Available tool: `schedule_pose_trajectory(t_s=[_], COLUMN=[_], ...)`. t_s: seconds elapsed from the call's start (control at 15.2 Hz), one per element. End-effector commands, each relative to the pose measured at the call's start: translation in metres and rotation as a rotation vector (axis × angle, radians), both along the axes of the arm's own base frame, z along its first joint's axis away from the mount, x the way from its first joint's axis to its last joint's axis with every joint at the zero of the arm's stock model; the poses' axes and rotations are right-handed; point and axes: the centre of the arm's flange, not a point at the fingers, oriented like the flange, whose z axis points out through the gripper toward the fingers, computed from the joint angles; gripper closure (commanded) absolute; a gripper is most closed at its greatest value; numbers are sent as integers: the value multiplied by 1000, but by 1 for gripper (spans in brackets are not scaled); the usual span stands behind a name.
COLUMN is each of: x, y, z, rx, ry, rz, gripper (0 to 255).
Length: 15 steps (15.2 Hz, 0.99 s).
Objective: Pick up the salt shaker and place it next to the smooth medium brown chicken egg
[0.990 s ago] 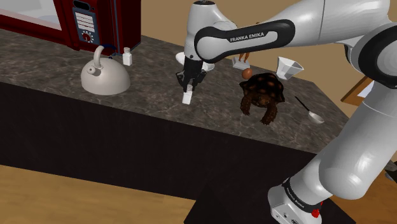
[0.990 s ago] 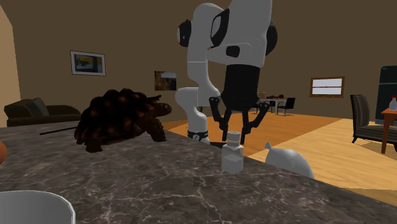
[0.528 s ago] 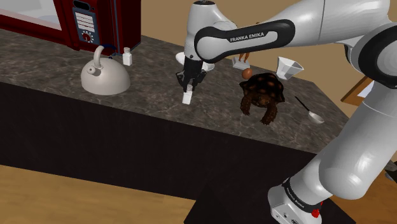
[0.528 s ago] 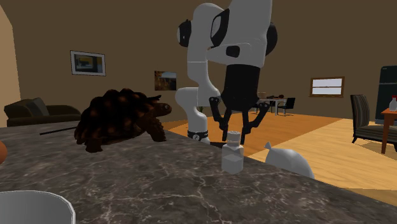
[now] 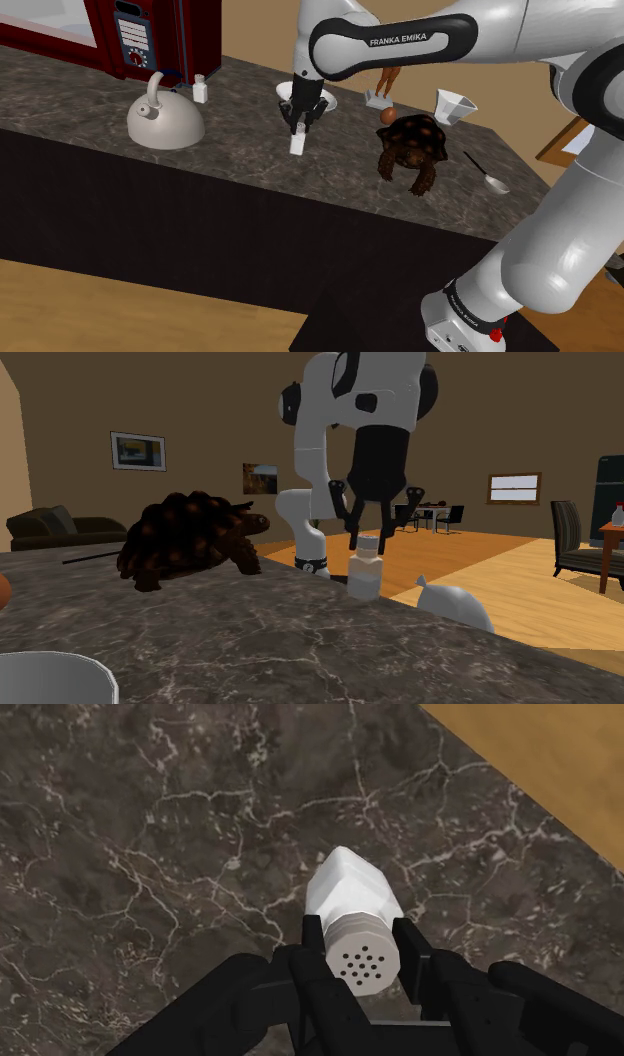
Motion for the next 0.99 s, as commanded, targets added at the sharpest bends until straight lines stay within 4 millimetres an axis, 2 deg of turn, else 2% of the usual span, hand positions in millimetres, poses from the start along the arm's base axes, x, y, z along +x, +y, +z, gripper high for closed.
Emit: schedule_pose_trajectory(t_s=[0.0,0.92], x=[0,0], y=[1,1], z=[10,84], rx=[0,0], ry=[0,0], rz=[0,0], gripper=[255,255])
